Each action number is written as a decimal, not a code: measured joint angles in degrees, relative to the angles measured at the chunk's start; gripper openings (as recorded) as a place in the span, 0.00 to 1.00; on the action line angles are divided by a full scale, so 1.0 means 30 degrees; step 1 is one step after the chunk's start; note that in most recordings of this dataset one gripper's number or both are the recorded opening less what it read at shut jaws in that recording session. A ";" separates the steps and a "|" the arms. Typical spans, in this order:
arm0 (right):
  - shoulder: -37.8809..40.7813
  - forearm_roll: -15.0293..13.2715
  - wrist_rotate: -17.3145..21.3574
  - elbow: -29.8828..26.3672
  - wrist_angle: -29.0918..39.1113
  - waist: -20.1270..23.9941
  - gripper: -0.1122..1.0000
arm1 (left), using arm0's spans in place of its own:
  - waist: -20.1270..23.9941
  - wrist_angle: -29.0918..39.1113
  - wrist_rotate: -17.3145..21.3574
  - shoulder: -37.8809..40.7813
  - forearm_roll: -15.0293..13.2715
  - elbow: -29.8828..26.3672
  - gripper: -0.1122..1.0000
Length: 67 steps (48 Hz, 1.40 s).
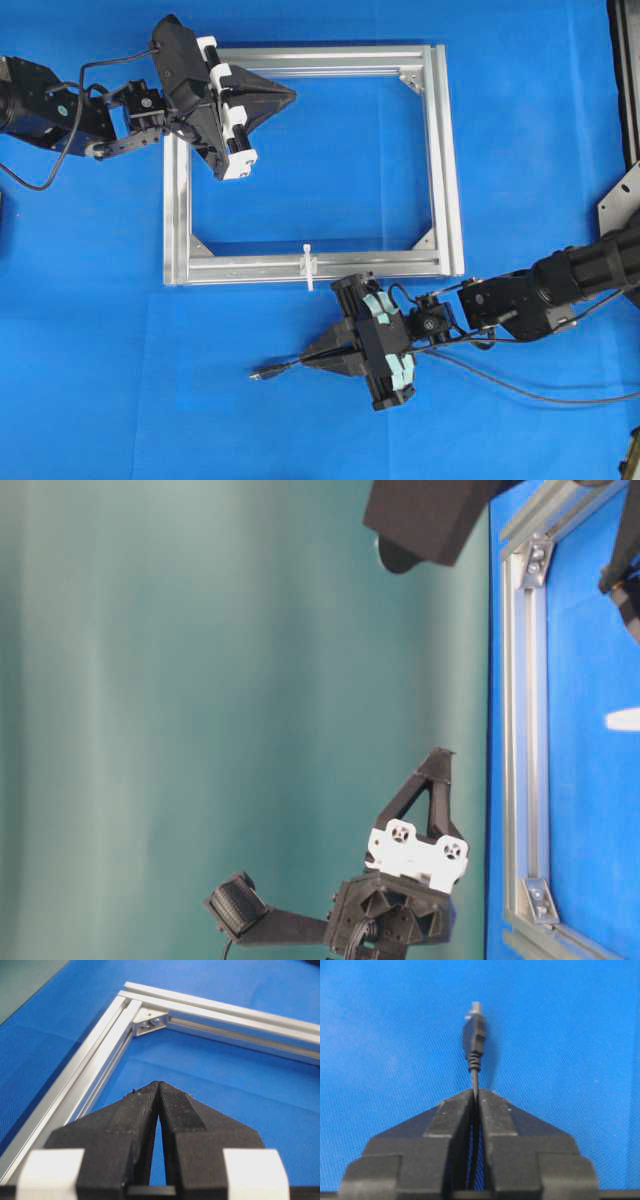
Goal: Insert the wire through the string loop located in the center.
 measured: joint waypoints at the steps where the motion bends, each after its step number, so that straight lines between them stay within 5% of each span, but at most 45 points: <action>1: 0.0029 -0.0029 0.0029 0.0000 0.0000 0.0000 0.08 | 0.0000 0.0000 0.0000 0.0000 0.0000 0.0000 0.10; 33: -0.0205 -0.0059 0.0234 0.0029 0.0146 0.0000 0.08 | 0.0000 0.0000 0.0000 0.0029 0.0000 0.0000 0.10; 53: -0.3896 -0.0029 0.0146 0.0088 0.4424 -0.0059 0.08 | 0.0000 0.0000 0.0000 0.0000 0.0000 0.0000 0.10; 67: -0.4834 -0.0029 0.0146 0.0088 0.5127 -0.0059 0.08 | 0.0000 0.0000 0.0000 0.0029 0.0000 0.0000 0.10</action>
